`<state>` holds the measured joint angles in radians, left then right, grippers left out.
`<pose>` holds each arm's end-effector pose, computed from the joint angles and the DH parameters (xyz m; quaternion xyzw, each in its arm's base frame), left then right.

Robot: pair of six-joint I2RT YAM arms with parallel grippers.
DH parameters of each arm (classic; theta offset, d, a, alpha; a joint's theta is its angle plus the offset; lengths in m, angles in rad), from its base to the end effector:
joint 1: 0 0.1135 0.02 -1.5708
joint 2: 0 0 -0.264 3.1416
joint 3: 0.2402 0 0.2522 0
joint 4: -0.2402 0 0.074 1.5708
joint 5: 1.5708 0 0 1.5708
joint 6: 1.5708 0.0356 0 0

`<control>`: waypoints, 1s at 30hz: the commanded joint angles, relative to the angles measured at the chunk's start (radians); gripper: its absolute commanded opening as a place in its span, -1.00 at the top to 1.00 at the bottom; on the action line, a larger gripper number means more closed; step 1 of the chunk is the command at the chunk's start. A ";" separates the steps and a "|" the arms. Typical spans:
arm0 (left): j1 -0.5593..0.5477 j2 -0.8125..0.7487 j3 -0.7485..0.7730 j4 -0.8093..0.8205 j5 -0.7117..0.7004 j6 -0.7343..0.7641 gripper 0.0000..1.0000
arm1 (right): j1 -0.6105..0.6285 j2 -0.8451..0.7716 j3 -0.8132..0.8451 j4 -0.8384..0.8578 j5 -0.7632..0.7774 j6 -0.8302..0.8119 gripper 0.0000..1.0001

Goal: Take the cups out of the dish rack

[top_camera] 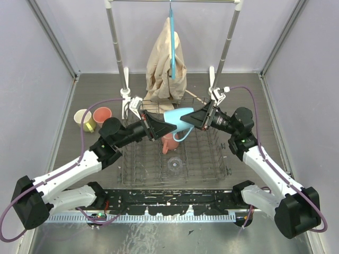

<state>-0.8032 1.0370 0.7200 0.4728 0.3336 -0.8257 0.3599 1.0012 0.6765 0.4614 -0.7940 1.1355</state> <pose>0.1607 -0.1833 0.3381 0.1190 0.6423 -0.6192 0.4358 0.2035 0.1037 0.3280 -0.0406 0.6713 0.6590 0.3369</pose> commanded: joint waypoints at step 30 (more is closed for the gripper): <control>0.011 -0.341 0.164 -0.519 -0.299 0.221 1.00 | -0.004 -0.054 0.002 -0.037 0.095 -0.104 -0.84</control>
<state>-0.7982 0.7647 0.7589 0.0780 0.1474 -0.6857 0.3576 0.9764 0.6300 0.4793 -0.7406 1.1202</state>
